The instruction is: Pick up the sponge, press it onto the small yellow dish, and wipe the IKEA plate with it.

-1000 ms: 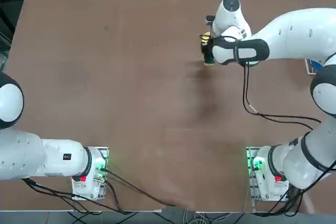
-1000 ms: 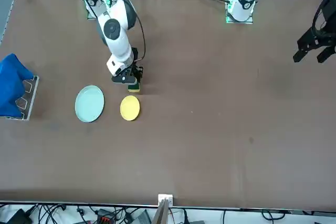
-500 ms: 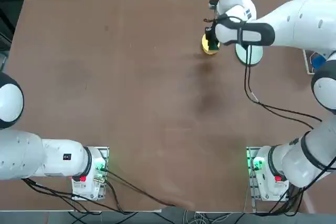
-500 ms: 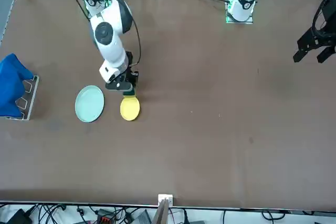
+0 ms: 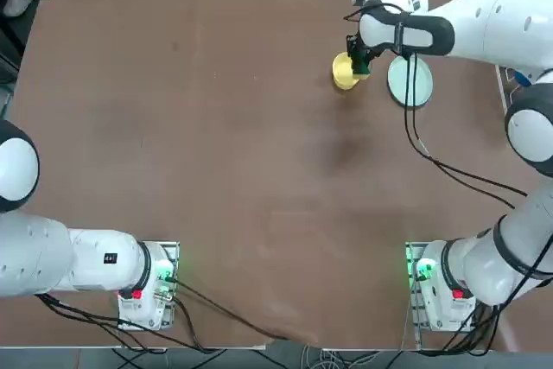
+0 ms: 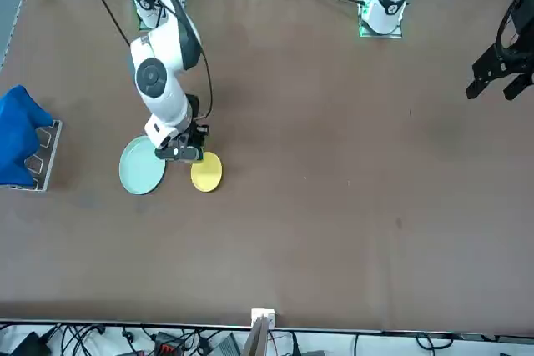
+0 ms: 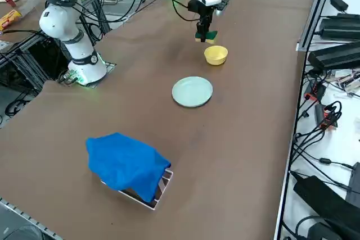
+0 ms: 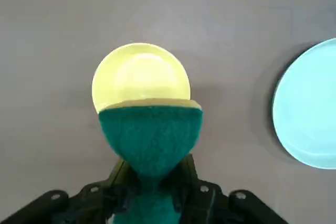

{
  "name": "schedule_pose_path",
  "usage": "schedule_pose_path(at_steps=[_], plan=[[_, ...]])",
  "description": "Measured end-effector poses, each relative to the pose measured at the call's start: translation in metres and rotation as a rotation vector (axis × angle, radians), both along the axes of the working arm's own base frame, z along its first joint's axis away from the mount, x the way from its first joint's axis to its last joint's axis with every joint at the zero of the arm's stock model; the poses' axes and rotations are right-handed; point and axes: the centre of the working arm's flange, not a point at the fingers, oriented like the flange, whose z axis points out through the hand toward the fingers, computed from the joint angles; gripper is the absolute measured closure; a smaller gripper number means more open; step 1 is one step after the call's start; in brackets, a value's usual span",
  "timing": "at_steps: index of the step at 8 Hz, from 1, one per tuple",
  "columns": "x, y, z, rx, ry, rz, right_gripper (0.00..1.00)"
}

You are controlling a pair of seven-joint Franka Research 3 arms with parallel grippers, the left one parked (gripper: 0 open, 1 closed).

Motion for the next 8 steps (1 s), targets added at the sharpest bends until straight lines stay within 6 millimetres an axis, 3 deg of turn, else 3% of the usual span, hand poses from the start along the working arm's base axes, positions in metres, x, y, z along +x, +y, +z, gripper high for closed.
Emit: schedule_pose_path(at_steps=[2,8], plan=[[0.004,0.002,-0.006,-0.001,0.009,0.008,0.62],[0.011,0.002,-0.049,-0.019,0.069,0.021,0.62]])
